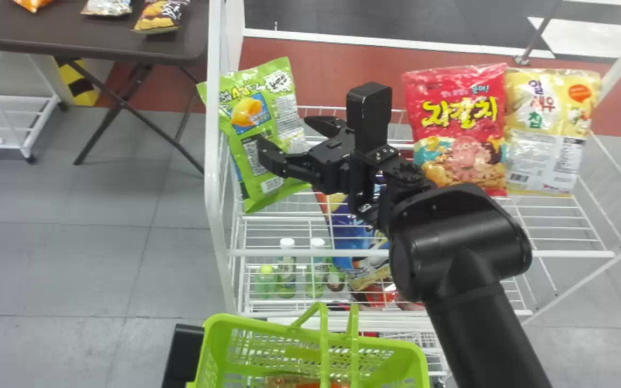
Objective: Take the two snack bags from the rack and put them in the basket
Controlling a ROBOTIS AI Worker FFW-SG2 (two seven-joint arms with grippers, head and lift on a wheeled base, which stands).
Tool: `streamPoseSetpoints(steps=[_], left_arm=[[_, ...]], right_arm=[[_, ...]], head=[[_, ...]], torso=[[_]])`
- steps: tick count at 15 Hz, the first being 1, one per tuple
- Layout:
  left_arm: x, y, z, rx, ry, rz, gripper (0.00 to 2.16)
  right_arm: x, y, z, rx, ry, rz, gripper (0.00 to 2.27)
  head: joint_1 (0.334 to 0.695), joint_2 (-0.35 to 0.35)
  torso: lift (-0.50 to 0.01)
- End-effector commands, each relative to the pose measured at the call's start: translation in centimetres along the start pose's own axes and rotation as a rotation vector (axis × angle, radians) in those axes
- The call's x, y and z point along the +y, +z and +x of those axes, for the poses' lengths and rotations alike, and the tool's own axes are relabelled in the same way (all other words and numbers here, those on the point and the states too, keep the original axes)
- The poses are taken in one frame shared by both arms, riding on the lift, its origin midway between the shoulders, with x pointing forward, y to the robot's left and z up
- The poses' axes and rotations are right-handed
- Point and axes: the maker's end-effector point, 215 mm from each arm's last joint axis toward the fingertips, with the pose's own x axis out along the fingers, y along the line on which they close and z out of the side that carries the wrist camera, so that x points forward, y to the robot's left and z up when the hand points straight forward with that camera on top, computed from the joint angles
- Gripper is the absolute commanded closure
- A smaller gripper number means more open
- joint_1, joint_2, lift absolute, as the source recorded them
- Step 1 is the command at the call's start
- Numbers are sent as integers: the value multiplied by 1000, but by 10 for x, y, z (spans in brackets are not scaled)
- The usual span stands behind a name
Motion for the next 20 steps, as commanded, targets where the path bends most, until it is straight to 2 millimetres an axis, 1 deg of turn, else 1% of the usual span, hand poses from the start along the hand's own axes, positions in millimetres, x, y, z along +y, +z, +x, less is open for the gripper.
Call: streamPoseSetpoints(steps=[1, 4, 6, 7, 9, 10, 11, 12, 13, 16, 20], left_arm=[[1, 3, -4, -7, 1, 0, 1497], [0, 2, -5, -10, -6, -4, 1497], [0, 2, -8, -16, -9, -9, 1497], [1, 3, -10, -20, -8, -10, 1497], [2, 6, -12, -27, -5, -10, 1497], [1, 7, -12, -28, -10, -7, 1497], [1, 8, -12, -28, -10, -6, 1497], [0, 8, -12, -27, -11, -5, 1497], [0, 8, -12, -27, -12, -5, 1497], [0, 6, -15, -34, -21, -18, 1497], [1, 4, -17, -36, -28, -28, 1497]], right_arm=[[-14, -9, 15, 38, -16, -2, 90], [-28, -5, 28, 56, -30, -18, 90], [-28, -7, 34, 70, -15, -19, 90], [-24, -9, 35, 80, -4, -18, 90], [-6, -18, 37, 105, 27, -13, 93], [-2, -20, 36, 113, 30, -11, 97], [3, -25, 35, 128, 36, -13, 97], [11, -28, 36, 135, 48, -26, 97], [12, -27, 37, 135, 46, -38, 97], [-5, -27, 40, 143, 1, -85, 97], [-25, -25, 47, 148, -35, -100, 157]], head=[[695, -71], [695, -65], [695, -65], [695, -64], [695, -57], [695, -43], [695, -34], [695, -28], [695, -18], [695, -9], [695, -21]], torso=[[-8], [-8], [-8], [-8], [-8], [-8], [-8], [-8], [-8], [-8], [-8]])
